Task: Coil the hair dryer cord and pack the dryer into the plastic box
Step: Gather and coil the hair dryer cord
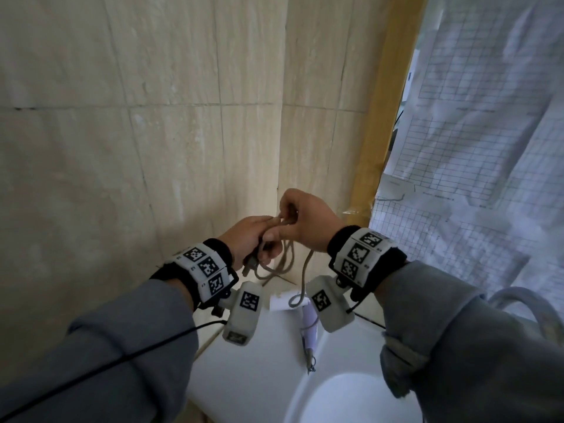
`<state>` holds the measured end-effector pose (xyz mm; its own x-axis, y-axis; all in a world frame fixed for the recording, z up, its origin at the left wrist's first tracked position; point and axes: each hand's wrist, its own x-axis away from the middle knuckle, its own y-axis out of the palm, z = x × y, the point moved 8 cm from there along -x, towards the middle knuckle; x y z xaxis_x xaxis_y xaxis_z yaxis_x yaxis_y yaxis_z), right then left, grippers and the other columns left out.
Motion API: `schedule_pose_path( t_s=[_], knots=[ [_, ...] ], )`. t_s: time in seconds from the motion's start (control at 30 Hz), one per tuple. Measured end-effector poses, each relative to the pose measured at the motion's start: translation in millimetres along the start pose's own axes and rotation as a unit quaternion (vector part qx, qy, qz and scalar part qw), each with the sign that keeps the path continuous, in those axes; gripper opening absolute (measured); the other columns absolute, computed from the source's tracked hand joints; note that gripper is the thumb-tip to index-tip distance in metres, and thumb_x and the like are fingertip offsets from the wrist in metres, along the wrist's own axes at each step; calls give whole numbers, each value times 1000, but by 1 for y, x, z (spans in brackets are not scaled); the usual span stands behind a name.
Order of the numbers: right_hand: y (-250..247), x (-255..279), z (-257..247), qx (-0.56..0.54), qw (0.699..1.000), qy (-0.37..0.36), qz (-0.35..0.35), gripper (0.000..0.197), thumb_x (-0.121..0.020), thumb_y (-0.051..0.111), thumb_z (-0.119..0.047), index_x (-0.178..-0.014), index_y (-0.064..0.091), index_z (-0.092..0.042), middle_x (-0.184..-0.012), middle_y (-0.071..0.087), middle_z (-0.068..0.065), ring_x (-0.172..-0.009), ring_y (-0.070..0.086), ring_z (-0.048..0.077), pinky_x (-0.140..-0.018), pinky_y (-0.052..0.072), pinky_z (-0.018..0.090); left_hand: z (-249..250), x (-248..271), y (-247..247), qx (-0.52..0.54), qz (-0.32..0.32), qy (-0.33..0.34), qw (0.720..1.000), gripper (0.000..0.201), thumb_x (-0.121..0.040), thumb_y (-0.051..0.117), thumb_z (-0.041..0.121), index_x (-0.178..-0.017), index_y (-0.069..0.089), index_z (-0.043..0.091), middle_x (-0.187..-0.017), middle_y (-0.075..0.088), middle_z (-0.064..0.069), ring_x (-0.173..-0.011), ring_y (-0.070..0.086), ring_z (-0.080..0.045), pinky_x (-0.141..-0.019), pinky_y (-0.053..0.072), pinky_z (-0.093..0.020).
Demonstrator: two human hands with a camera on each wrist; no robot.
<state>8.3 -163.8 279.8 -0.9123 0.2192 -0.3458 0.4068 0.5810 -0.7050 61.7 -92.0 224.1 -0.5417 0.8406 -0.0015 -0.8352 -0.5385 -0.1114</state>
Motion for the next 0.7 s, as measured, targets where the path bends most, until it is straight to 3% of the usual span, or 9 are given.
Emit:
schedule_pose_path(
  t_s=[0.1,0.2,0.23,0.3,0.37,0.53,0.7],
  knots=[
    [-5,-1,10,-19,1000,16,13,48,-60,83,-37,-94,51,-25,-83,51,-5,-71,50,11,-67,44,22,-2,2,12,105,-50,-38,992,57,-98,32,37,-44,42,19,-34,39,0,-26,23,-6,-35,20,-14],
    [-1,-1,16,-2,999,27,-47,36,-64,80,-40,-93,61,-31,-93,57,-7,-87,58,11,-80,47,24,-4,4,12,85,-65,-53,993,55,-93,36,50,-50,47,17,-33,34,3,-26,20,-5,-36,20,-16],
    [1,0,20,-22,996,39,-78,27,-67,79,-36,-87,62,-29,-89,60,-7,-82,59,10,-76,49,23,-3,5,11,62,-65,-50,995,51,-87,42,52,-53,53,16,-33,34,4,-27,21,-5,-36,21,-16],
    [9,6,29,-76,984,71,-145,15,-74,75,-30,-77,62,-24,-72,58,-3,-59,53,10,-57,46,20,-1,7,8,21,-68,-48,996,41,-75,55,52,-63,60,14,-33,33,4,-28,21,-5,-37,22,-16],
    [11,10,36,-123,975,86,-165,13,-81,69,-28,-74,63,-19,-64,58,-2,-48,47,9,-48,41,18,-1,7,7,-11,-71,-50,996,40,-79,56,48,-71,60,9,-34,33,5,-28,22,-5,-38,23,-16],
    [11,7,47,-153,974,90,-139,22,-87,62,-30,-73,60,-13,-65,63,1,-40,48,6,-44,42,14,-7,3,6,-5,-67,-96,993,40,-94,41,41,-63,44,16,-32,32,7,-25,22,-4,-34,21,-13],
    [12,9,71,-166,976,106,-97,28,-89,56,-36,-70,63,-16,-63,64,0,-38,44,5,-42,37,15,1,2,0,126,-76,-78,986,45,-96,34,39,-58,41,18,-28,28,8,-22,22,-2,-32,18,-14]
  ],
)
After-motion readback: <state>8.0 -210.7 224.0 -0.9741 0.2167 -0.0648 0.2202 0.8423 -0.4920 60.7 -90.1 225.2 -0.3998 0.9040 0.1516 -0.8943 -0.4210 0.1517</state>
